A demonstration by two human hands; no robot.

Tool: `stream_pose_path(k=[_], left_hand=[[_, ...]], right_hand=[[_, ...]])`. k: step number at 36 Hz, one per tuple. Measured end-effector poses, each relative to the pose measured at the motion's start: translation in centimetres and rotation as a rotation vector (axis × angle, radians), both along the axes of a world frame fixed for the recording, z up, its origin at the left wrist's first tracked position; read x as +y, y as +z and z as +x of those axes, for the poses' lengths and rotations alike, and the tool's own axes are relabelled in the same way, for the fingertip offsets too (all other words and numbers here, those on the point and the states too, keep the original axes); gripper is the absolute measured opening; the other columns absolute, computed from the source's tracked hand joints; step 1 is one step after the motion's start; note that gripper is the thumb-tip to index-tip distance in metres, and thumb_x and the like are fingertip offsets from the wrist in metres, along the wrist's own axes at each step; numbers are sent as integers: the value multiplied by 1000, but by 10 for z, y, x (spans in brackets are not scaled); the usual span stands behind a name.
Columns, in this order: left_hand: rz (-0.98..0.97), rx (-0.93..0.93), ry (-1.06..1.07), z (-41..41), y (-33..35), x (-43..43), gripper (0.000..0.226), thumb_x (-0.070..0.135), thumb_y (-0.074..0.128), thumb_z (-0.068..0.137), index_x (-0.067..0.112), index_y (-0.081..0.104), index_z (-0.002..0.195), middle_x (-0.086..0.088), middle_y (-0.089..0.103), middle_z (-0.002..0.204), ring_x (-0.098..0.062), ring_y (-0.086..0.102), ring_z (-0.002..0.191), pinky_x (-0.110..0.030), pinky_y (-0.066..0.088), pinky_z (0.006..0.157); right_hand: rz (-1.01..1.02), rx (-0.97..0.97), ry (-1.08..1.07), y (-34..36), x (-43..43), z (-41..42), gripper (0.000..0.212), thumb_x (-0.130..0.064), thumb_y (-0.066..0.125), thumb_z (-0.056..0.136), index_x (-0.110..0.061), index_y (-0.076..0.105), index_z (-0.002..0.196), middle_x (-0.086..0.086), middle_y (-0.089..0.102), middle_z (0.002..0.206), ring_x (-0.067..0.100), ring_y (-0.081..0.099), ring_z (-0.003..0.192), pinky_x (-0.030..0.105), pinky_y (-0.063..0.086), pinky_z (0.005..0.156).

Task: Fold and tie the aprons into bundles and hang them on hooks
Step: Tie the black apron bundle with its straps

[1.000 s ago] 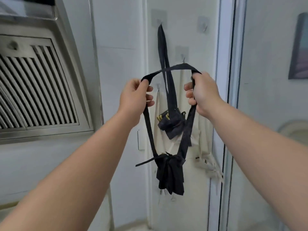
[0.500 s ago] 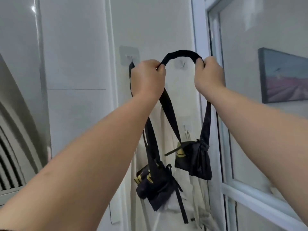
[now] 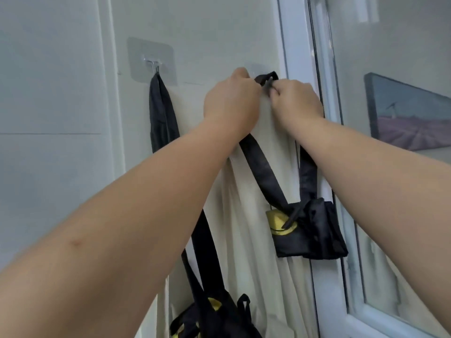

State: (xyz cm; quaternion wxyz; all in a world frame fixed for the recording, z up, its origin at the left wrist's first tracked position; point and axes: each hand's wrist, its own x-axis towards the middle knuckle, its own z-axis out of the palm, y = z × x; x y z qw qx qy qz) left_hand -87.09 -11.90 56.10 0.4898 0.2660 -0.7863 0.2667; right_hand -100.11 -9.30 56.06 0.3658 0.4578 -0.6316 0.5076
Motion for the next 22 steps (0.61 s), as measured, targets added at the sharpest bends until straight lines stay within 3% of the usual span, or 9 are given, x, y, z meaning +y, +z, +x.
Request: stream_pose_path(k=[3, 6, 8, 10, 13, 15, 16, 19, 22], left_hand=[[7, -18, -19, 2, -8, 4, 23, 7, 40, 88, 8, 62, 95, -6, 48, 104, -27, 47, 86, -33, 34, 67], [37, -5, -42, 5, -15, 8, 22, 9, 42, 85, 13, 41, 63, -2, 34, 70, -24, 38, 75, -28, 24, 53], [80, -9, -47, 8, -23, 10, 31, 8, 43, 86, 17, 34, 57, -2, 29, 63, -25, 40, 72, -27, 21, 48], [126, 4, -71, 8, -28, 13, 35, 7, 43, 88, 18, 34, 56, -7, 34, 64, -31, 49, 78, -26, 26, 53], [174, -7, -79, 11, -37, 20, 24, 12, 42, 90, 14, 42, 67, -6, 43, 82, -26, 46, 84, -30, 30, 59], [204, -71, -104, 13, -42, 25, 19, 24, 42, 93, 12, 57, 90, -3, 51, 106, -22, 49, 93, -32, 40, 69], [233, -108, -118, 15, -46, 28, 28, 29, 43, 94, 15, 62, 108, -3, 53, 117, -22, 52, 101, -34, 45, 78], [280, -105, -152, 26, -52, 39, 40, 33, 44, 95, 22, 55, 132, -5, 52, 132, -24, 51, 118, -32, 44, 92], [318, -11, -231, 41, -62, 52, 43, 31, 45, 96, 21, 51, 137, 0, 52, 139, -17, 52, 122, -24, 38, 87]], right_hand=[[-5, 54, 15, -7, 0, -2, 26, -20, 35, 100, -11, 52, 82, 6, 50, 81, 24, 43, 76, 29, 23, 55], [31, 86, 66, -17, 8, 2, 29, -17, 37, 98, -11, 49, 72, 4, 48, 69, 23, 43, 72, 30, 24, 50], [90, 92, 120, -28, 15, 4, 33, -16, 38, 97, -10, 53, 68, 5, 54, 68, 23, 48, 71, 26, 31, 51], [125, 60, 194, -36, 23, 6, 33, -17, 40, 97, -5, 65, 80, 11, 65, 81, 25, 58, 79, 28, 45, 64], [156, -26, 307, -41, 32, 10, 30, -18, 44, 97, 1, 68, 96, 13, 67, 88, 23, 62, 83, 25, 45, 72], [235, -65, 356, -44, 37, 12, 29, -18, 46, 97, 3, 66, 97, 12, 60, 84, 22, 54, 76, 27, 43, 71], [263, -88, 394, -48, 41, 14, 27, -17, 46, 96, 0, 66, 100, 9, 58, 85, 20, 52, 75, 29, 44, 72], [222, -164, 451, -55, 55, 20, 32, -17, 43, 97, -19, 60, 124, -3, 57, 102, 11, 50, 89, 27, 46, 84], [125, -193, 418, -59, 77, 30, 35, -16, 38, 98, -18, 59, 126, -3, 56, 108, 11, 49, 96, 33, 47, 95]])
